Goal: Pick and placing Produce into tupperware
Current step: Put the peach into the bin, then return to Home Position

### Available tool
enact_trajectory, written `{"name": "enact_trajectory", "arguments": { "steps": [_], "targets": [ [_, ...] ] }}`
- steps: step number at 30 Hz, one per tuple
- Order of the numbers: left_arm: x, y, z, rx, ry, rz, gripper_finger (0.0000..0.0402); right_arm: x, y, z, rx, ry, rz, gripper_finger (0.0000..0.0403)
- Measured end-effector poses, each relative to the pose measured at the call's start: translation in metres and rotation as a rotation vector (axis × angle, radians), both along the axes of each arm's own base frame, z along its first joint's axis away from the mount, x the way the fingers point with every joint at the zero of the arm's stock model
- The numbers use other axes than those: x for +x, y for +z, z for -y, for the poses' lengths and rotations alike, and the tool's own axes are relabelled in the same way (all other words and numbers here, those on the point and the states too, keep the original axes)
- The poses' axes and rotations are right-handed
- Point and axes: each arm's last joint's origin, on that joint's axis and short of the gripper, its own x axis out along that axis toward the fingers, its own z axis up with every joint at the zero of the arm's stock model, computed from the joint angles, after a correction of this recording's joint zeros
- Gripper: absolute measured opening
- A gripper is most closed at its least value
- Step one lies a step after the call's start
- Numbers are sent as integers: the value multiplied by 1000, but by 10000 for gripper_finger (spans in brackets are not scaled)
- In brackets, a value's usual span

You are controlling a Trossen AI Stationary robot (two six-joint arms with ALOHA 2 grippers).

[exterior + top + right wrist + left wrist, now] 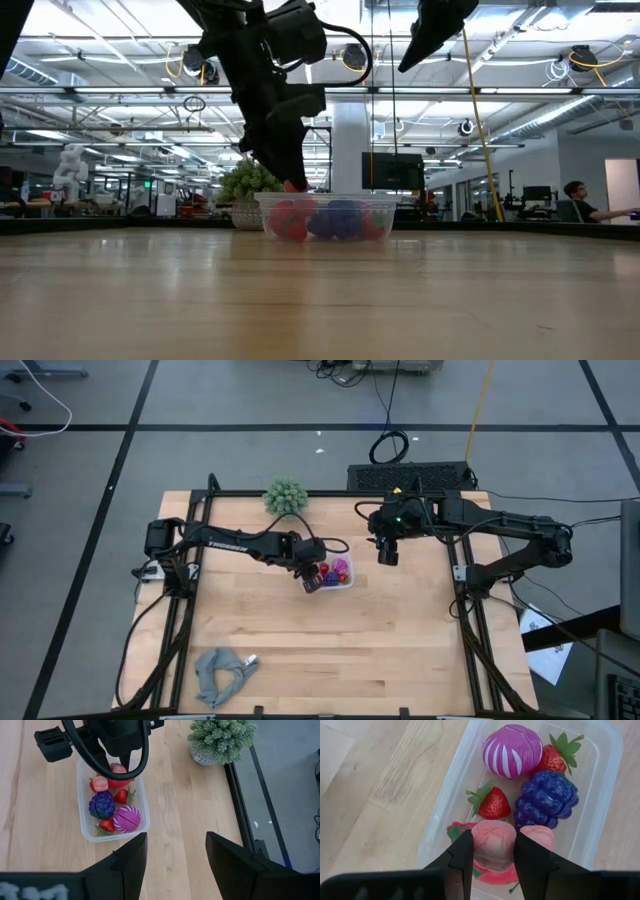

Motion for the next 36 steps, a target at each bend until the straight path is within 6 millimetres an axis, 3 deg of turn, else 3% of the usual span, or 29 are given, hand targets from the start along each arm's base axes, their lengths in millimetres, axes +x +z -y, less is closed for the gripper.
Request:
{"name": "enact_trajectory", "arguments": {
  "steps": [5,17,24,27,30,36],
  "targets": [
    [0,-1,-1,-26,-4,0,125,0,0,0,15,-18,6,192],
    [0,-2,-5,-69,4,0,224,0,0,0,15,-18,3,192],
    [-2,4,-5,-46,-37,11,249,0,0,0,14,-17,3,192],
    [-8,21,-5,-20,-74,47,250,0,0,0,13,-16,2,192],
    [-23,53,-7,8,-90,116,250,0,0,0,13,-15,2,192],
    [-88,130,-6,93,18,259,251,0,0,0,4,-4,-2,192]
  ]
}}
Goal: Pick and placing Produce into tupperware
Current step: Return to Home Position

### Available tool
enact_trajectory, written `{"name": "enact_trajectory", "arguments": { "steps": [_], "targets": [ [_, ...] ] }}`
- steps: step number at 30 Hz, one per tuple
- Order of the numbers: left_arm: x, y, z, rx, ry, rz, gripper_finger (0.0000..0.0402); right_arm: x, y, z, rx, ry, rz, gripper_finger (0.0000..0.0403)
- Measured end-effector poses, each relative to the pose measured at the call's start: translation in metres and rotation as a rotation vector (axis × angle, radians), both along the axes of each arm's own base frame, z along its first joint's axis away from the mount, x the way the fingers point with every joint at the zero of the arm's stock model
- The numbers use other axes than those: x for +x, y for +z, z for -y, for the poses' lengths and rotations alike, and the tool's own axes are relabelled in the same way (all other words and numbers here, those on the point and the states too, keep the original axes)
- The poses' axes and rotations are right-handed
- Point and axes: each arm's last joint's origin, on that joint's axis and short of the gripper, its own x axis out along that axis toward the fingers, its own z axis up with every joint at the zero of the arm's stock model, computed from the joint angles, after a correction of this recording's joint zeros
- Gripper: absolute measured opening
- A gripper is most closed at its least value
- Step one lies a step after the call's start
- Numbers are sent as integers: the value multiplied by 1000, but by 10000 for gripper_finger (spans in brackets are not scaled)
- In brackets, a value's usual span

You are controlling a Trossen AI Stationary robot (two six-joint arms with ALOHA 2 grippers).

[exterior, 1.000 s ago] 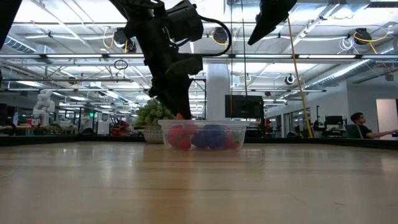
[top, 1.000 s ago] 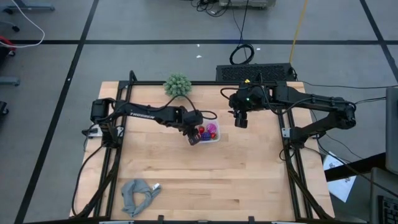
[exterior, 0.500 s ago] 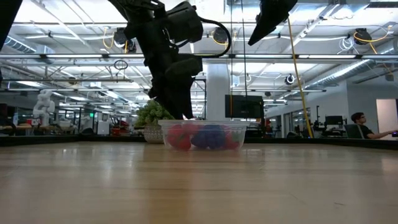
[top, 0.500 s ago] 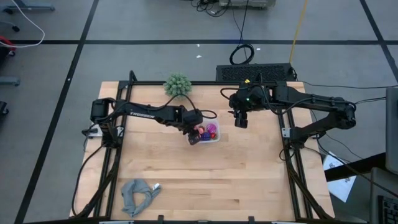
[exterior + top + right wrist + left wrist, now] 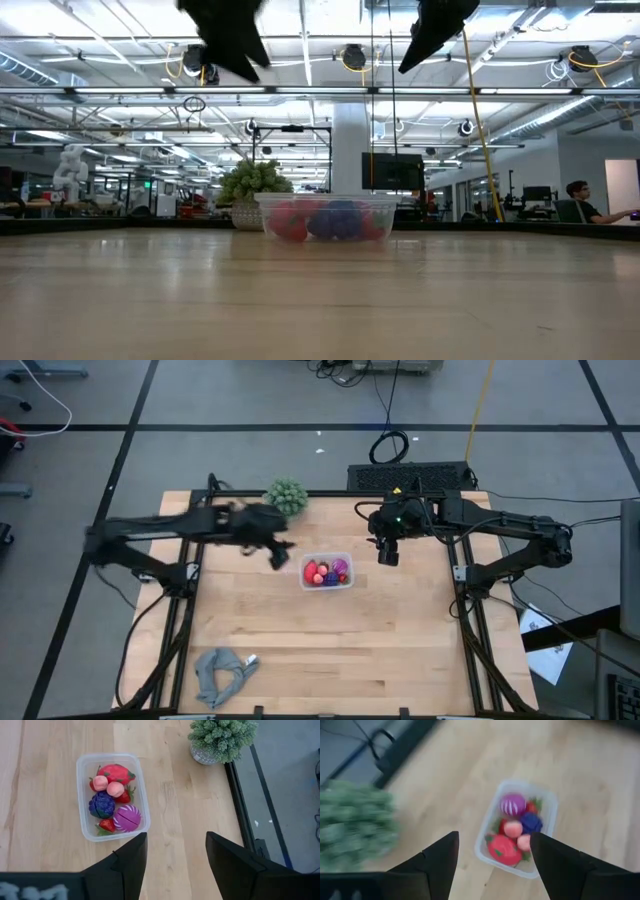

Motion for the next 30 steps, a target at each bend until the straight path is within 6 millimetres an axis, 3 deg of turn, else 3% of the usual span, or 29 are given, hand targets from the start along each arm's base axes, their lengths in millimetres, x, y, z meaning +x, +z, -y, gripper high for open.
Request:
{"name": "enact_trajectory", "arguments": {
  "steps": [6,12,16,22,30],
  "targets": [
    [-71,59,18,41,27,235,251,2,8,1,-46,19,74,192],
    [-135,90,31,72,9,420,251,-16,36,1,-168,-35,228,192],
    [-163,92,36,77,13,429,251,-43,56,-4,-177,-50,334,192],
    [-177,86,41,76,-34,403,251,-97,82,-14,-143,-97,491,192],
    [-207,87,41,63,-69,465,251,-165,88,-29,-26,-74,569,192]
  ]
}}
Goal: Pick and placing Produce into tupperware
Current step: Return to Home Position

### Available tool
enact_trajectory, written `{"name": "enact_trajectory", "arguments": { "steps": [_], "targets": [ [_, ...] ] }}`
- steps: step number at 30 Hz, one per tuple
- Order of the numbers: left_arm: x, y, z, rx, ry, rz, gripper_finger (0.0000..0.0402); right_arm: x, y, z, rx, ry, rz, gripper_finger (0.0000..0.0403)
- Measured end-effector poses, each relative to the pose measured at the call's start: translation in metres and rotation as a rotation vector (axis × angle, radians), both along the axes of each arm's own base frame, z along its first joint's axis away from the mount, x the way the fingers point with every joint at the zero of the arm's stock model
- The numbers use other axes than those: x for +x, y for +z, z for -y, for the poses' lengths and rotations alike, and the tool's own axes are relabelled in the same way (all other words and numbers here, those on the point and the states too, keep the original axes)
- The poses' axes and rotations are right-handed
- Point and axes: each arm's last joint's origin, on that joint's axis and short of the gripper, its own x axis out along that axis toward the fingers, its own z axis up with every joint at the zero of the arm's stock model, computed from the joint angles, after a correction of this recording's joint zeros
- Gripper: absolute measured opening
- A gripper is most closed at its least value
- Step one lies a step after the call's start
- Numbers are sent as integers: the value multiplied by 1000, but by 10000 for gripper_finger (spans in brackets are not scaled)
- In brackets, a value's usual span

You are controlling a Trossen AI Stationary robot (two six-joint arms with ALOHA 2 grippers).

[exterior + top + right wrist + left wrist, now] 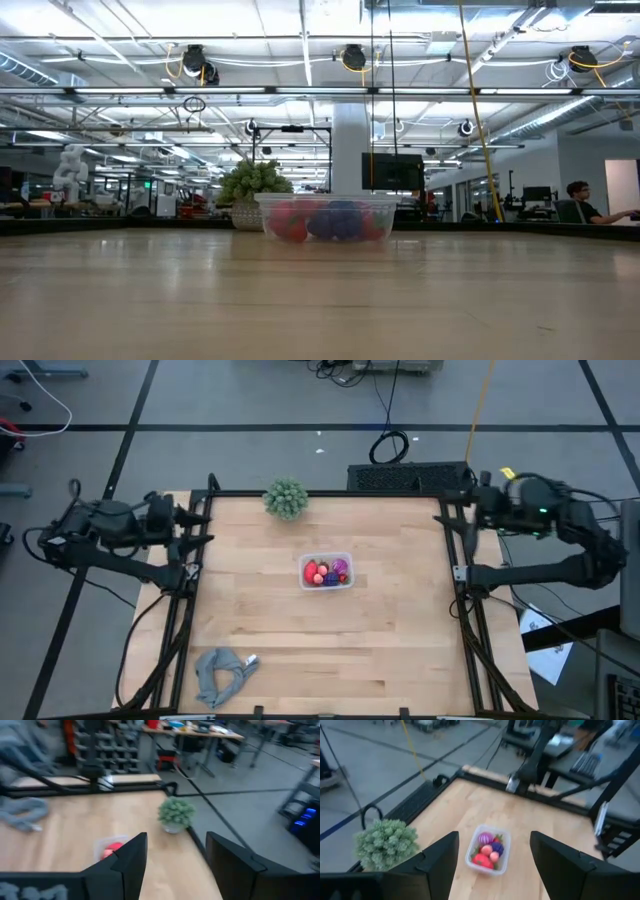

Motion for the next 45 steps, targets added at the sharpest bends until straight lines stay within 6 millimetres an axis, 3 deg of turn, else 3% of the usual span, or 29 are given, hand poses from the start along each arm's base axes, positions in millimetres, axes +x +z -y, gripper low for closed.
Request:
{"name": "enact_trajectory", "arguments": {
  "steps": [3,8,19,22,26,38,45],
  "targets": [
    [-11,-7,-1,-13,-5,36,251,-18,0,-5,30,60,41,192],
    [-13,-44,0,-64,-3,57,251,-30,-19,-10,61,137,57,192],
    [9,-130,8,-88,-138,67,251,-5,-98,-6,95,131,102,192],
    [15,-139,9,-50,-156,82,251,-3,-114,-5,97,137,123,192],
    [17,-148,10,-9,-169,91,251,-14,-123,-8,124,146,155,192],
    [-10,-167,4,4,-136,290,250,-83,-139,-20,174,141,330,192],
    [-1,-187,6,-4,-157,191,251,-78,-146,-19,207,131,280,192]
  ]
}}
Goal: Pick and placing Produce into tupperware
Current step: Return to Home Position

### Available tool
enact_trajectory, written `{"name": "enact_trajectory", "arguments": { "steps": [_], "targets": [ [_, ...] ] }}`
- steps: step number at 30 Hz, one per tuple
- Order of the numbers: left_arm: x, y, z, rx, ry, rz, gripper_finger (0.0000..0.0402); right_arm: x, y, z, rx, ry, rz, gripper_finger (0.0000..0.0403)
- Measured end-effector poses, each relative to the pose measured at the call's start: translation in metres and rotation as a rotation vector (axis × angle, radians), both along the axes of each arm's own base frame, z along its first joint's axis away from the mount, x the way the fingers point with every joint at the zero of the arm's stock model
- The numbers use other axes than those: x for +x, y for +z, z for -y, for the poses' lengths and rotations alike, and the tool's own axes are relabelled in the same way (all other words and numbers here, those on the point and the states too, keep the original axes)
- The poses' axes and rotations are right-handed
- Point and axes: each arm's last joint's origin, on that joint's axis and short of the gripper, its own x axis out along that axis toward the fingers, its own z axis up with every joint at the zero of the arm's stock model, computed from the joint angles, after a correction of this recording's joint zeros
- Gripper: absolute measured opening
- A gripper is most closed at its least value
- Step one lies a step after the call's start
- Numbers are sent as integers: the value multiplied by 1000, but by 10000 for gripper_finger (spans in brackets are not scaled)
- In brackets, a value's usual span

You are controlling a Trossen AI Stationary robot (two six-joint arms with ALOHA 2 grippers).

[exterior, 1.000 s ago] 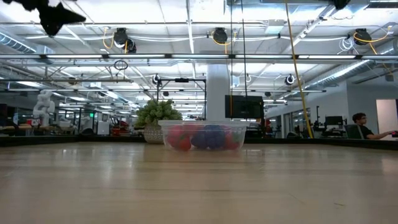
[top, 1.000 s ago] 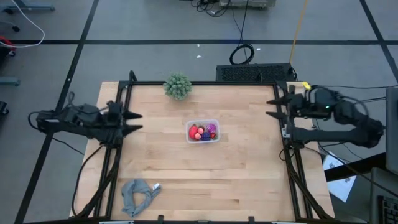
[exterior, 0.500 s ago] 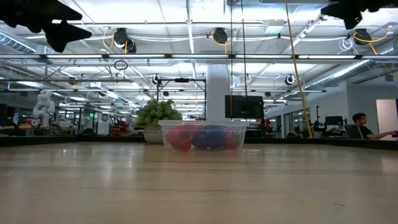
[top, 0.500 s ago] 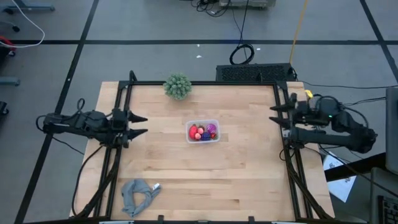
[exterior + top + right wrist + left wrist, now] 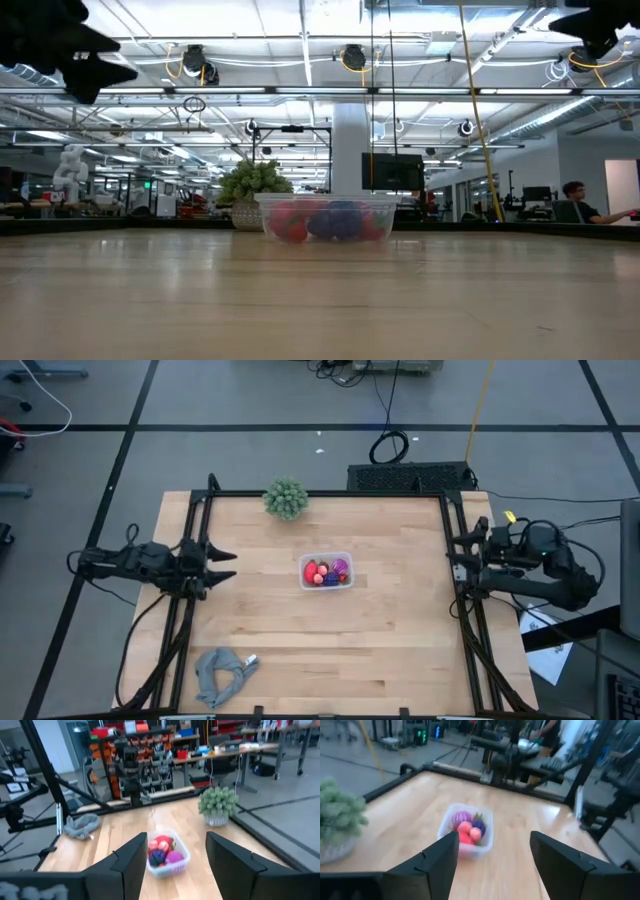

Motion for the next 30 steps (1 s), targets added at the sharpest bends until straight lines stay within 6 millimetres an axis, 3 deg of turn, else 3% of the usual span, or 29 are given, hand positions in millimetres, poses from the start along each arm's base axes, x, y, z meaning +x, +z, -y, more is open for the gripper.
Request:
{"name": "enact_trajectory", "arguments": {
  "steps": [10,19,26,30],
  "targets": [
    [14,-25,3,36,-40,64,251,15,-13,-1,12,124,30,192],
    [21,-43,5,30,-47,49,251,28,-24,1,9,126,52,192],
    [21,-43,5,35,-48,49,251,53,-63,6,13,122,8,192],
    [21,-43,4,48,-38,48,251,61,-74,9,1,80,30,192]
  ]
}}
